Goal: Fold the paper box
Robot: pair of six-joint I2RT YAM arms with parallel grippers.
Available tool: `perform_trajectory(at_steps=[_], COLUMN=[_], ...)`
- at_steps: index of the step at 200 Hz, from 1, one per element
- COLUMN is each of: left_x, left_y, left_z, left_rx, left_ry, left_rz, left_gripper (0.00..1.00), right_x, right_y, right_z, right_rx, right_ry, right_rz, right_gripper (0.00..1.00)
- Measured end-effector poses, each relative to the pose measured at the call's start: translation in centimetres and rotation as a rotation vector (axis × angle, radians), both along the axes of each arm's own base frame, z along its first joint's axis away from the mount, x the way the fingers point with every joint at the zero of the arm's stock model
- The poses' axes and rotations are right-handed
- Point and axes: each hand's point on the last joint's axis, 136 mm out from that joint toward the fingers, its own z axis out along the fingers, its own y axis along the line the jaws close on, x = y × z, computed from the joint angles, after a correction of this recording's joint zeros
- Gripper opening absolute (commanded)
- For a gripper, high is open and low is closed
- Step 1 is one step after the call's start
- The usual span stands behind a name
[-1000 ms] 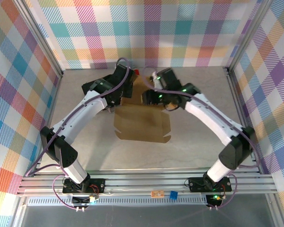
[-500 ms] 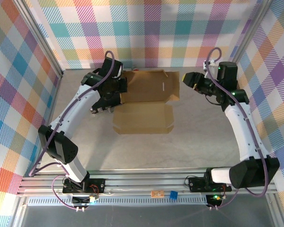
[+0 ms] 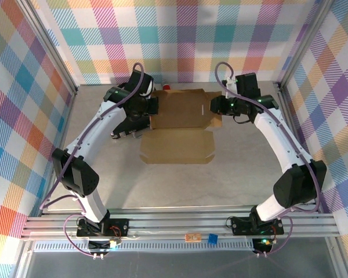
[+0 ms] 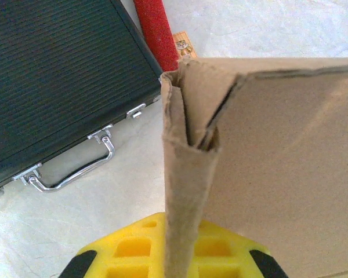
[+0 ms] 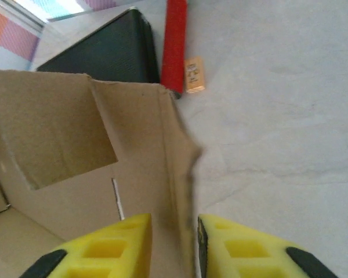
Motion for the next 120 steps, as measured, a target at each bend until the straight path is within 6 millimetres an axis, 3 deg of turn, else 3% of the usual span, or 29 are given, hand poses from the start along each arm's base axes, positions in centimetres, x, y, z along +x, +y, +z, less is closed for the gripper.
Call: perform_trajectory(at_steps=[42,72,96,120], left_x=[0.1,0.2,0.6,0.6], left_y=[0.0,-0.2,-0.6,-1.0], left_z=[-0.1,-1.0,-1.9,-4.3], left_rx=[-0.003,-0.030,-0.067,-0.110], left_ry=[0.011,0.045,0.058,0.095], left_rz=[0.015,0.056,0.095,0.147], left_gripper=[0.00,0.00,0.00,0.00], right_x=[-0.1,-1.0,-1.3,-0.5], right_y=[0.9,3.9,6.1,8.0], right_z=[1.2,3.7,5.2,6.8], right_rx=[-0.255,-0.473,-0.667,-0.826], right_ry=[-0.078,-0.200,-0.316,-0.423], right_rz=[-0.073,-0.103,-0.110,-0.102], right_gripper=[0.00,0.00,0.06,0.15])
